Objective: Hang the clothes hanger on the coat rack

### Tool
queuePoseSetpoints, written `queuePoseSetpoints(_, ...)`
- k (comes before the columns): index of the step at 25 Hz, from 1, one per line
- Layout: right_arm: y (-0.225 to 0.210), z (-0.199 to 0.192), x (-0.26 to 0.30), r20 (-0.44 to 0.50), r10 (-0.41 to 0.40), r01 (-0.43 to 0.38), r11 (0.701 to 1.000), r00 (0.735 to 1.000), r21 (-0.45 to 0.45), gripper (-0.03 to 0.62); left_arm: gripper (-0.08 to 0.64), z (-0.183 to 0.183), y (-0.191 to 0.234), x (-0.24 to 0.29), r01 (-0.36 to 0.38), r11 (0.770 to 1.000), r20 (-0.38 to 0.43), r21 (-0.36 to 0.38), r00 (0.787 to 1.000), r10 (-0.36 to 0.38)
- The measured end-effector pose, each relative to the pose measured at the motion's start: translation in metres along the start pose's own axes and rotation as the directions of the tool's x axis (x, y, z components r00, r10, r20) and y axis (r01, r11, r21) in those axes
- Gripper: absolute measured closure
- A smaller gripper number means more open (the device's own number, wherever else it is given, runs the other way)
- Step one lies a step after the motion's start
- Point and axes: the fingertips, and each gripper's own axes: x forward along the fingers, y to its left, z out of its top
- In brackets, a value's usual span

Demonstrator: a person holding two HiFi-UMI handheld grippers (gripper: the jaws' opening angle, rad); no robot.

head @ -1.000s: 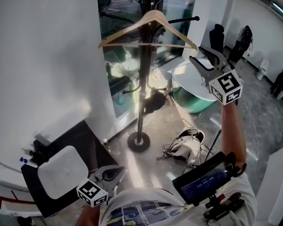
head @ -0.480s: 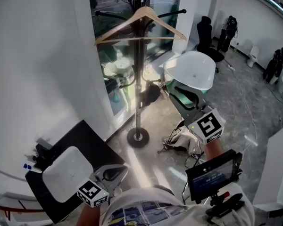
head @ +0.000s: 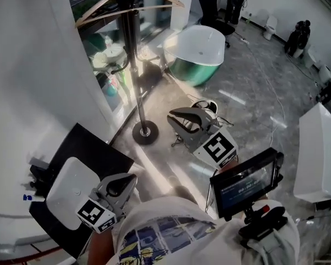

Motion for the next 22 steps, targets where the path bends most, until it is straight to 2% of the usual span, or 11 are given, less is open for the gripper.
queuePoseSetpoints(4,0.040,-0.004,-0.013,-0.022,0.013,-0.011,0.998,1.000,0.063,0.572,0.558,-0.010,-0.014,-0.009,0.045,0.999,-0.022,-0.013,0.999,-0.045)
queuePoseSetpoints(10,0.087,-0.006,-0.025,-0.045,0.054,-0.050,0.994,0.998,0.092,0.583,0.558,-0.021,-0.034,-0.011,0.091,0.996,-0.038,-0.012,0.995,-0.092)
queuePoseSetpoints(22,0.119,-0.001,-0.031,-0.055,0.080,-0.073,0.991,0.995,0.112,0.589,0.558,-0.027,-0.038,-0.018,0.107,0.994,-0.042,-0.015,0.993,-0.108)
